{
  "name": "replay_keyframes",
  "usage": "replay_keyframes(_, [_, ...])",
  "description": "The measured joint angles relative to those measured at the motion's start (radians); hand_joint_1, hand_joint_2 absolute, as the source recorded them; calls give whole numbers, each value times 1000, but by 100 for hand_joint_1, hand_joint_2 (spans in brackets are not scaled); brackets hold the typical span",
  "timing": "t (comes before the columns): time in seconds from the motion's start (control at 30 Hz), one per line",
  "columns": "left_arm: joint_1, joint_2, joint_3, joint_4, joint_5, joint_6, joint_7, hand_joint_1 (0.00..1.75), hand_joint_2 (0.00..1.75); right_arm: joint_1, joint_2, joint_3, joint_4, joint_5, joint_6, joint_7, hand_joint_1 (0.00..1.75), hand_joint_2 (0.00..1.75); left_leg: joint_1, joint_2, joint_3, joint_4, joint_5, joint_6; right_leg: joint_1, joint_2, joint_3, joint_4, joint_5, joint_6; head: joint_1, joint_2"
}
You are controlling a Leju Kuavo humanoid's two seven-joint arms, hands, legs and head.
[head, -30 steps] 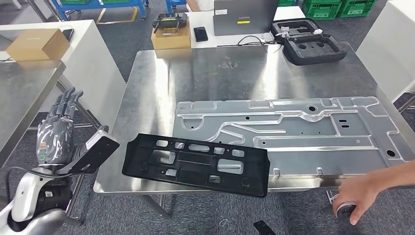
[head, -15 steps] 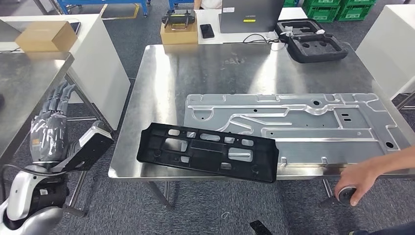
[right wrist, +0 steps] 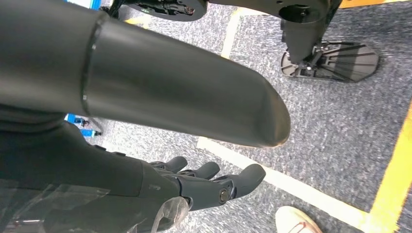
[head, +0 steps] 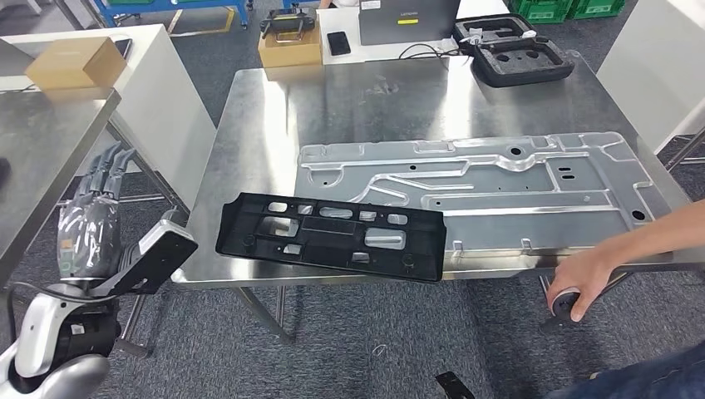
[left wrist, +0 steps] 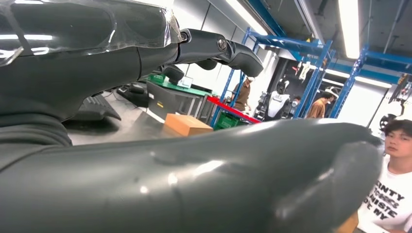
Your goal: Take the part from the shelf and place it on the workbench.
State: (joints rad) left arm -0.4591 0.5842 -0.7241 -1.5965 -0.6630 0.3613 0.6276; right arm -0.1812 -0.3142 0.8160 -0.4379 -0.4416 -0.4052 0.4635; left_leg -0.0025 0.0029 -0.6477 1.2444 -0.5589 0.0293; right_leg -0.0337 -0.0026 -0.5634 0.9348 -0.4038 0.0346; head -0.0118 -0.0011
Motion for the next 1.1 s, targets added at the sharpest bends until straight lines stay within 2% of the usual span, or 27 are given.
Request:
replay_keyframes(0.03, [0,0,0,0,0,0,0,0,0,0,0,0,0,0,0,0,0,0,-2,0,32,-39,26,8,4,1,-8,0,7,-1,0,0])
replay_keyframes(0.1, [-3,0,1,0,0,0,0,0,0,0,4,0,-2,1,-1,0,0,0,-17,0,137,-199,80,43,10,2,-18,-3,22,-1,1,0])
replay_keyframes(0.13, [-6,0,3,-2,-1,0,-1,0,0,0,7,-1,-4,1,0,1,0,0,-27,2,187,-282,89,60,10,2,-20,-6,30,1,1,0])
replay_keyframes(0.17, [-9,1,5,-3,-1,1,-2,0,0,1,10,-1,-6,1,1,2,0,0,-36,4,220,-339,93,71,8,1,-21,-11,39,4,2,0])
replay_keyframes(0.2, [-12,1,6,-4,-1,1,-2,0,0,3,13,-1,-8,1,2,3,0,0,-42,5,236,-370,93,77,5,-1,-22,-15,47,10,2,0])
replay_keyframes(0.27, [-13,0,6,-5,0,2,-4,0,0,6,12,-2,-8,0,2,10,0,0,-44,6,235,-391,116,76,2,-2,-24,-25,60,20,2,0])
replay_keyframes(0.3, [-13,-2,4,-5,1,3,-7,0,0,6,12,-2,-8,-3,3,14,0,0,-43,6,231,-401,130,78,3,-2,-30,-19,50,23,1,0])
replay_keyframes(0.33, [-15,-5,1,-5,2,3,-9,0,0,8,12,-2,-8,-6,5,16,0,0,-39,6,226,-411,145,79,5,0,-40,5,21,26,1,0])
replay_keyframes(0.37, [-17,-9,-2,-6,2,3,-12,0,0,11,12,-3,-8,-9,6,16,0,0,-35,6,218,-416,159,79,6,1,-58,53,-25,27,2,0])
replay_keyframes(0.43, [-20,-23,-10,-6,2,3,-17,0,0,17,10,-5,-8,-17,11,16,0,0,-33,6,192,-412,177,78,6,3,-104,198,-117,34,3,0])
replay_keyframes(0.47, [-20,-30,-15,-6,2,3,-20,0,0,20,9,-8,-8,-22,14,16,0,0,-32,6,177,-407,184,76,6,3,-118,259,-136,38,4,0])
replay_keyframes(0.5, [-20,-36,-20,-5,1,4,-22,0,0,22,8,-11,-8,-25,16,16,0,0,-31,6,162,-399,190,73,6,3,-116,287,-130,43,4,0])
replay_keyframes(0.53, [-21,-41,-24,-5,3,6,-24,0,0,24,6,-14,-8,-28,18,16,0,0,-29,6,146,-389,194,69,5,3,-94,272,-107,47,4,0])
replay_keyframes(0.57, [-23,-46,-28,-5,5,9,-26,0,0,25,4,-17,-8,-30,20,16,0,0,-26,7,131,-376,196,65,4,2,-53,219,-78,52,4,0])
replay_keyframes(0.6, [-25,-50,-31,-5,9,13,-28,0,0,25,3,-19,-8,-31,22,16,0,0,-24,7,116,-361,197,62,2,2,-1,144,-61,57,4,0])
replay_keyframes(0.63, [-28,-53,-33,-5,14,17,-31,0,0,26,1,-21,-8,-31,23,16,0,0,-24,8,101,-346,198,59,2,3,43,76,-53,56,4,0])
replay_keyframes(0.67, [-31,-55,-35,-5,18,22,-35,0,0,26,1,-23,-8,-31,23,17,0,0,-26,9,89,-332,198,56,2,5,70,27,-55,54,4,0])
replay_keyframes(0.7, [-34,-57,-36,-5,22,24,-38,0,0,27,0,-24,-8,-31,23,18,0,0,-28,9,80,-322,200,53,3,6,81,3,-61,47,4,0])
replay_keyframes(0.77, [-38,-61,-41,-5,26,27,-43,0,0,28,1,-27,-8,-31,24,19,0,0,-27,9,71,-312,205,49,2,6,71,2,-56,28,3,0])
replay_keyframes(0.8, [-40,-62,-44,-5,27,27,-44,0,0,28,1,-28,-8,-31,24,19,0,0,-26,8,62,-301,193,44,1,5,63,3,-49,18,2,0])
replay_keyframes(0.83, [-41,-64,-46,-5,28,28,-44,0,0,27,1,-30,-8,-31,25,20,0,0,-22,7,50,-273,166,36,-1,3,53,3,-41,9,1,0])
replay_keyframes(0.87, [-42,-65,-48,-5,29,28,-44,0,0,27,0,-31,-8,-30,25,20,0,0,-17,6,31,-224,123,27,-2,2,41,3,-31,3,0,0])
replay_keyframes(0.93, [-44,-68,-51,-4,32,29,-45,0,0,26,-1,-34,-8,-29,25,21,0,0,-6,6,-10,-82,27,10,-2,1,18,3,-14,-2,-1,0])
replay_keyframes(0.97, [-44,-70,-53,-4,34,29,-46,0,0,27,-1,-34,-8,-29,25,21,0,0,-2,6,-22,-22,1,7,-2,1,7,4,-5,-1,-1,0])
replay_keyframes(1.0, [-44,-71,-55,-3,36,29,-47,0,0,27,-1,-35,-8,-29,25,21,0,0,0,6,-19,4,-3,6,-2,1,-3,4,3,-1,-2,0])
replay_keyframes(1.03, [-44,-72,-56,-3,37,29,-48,0,0,27,-2,-36,-8,-28,25,21,0,0,1,6,5,-11,13,9,-1,2,-13,4,11,0,-2,0])
replay_keyframes(1.1, [-48,-74,-58,-3,38,30,-51,0,0,27,-1,-39,-8,-27,25,21,0,0,-5,5,104,-149,68,27,1,3,-27,3,26,2,-2,0])
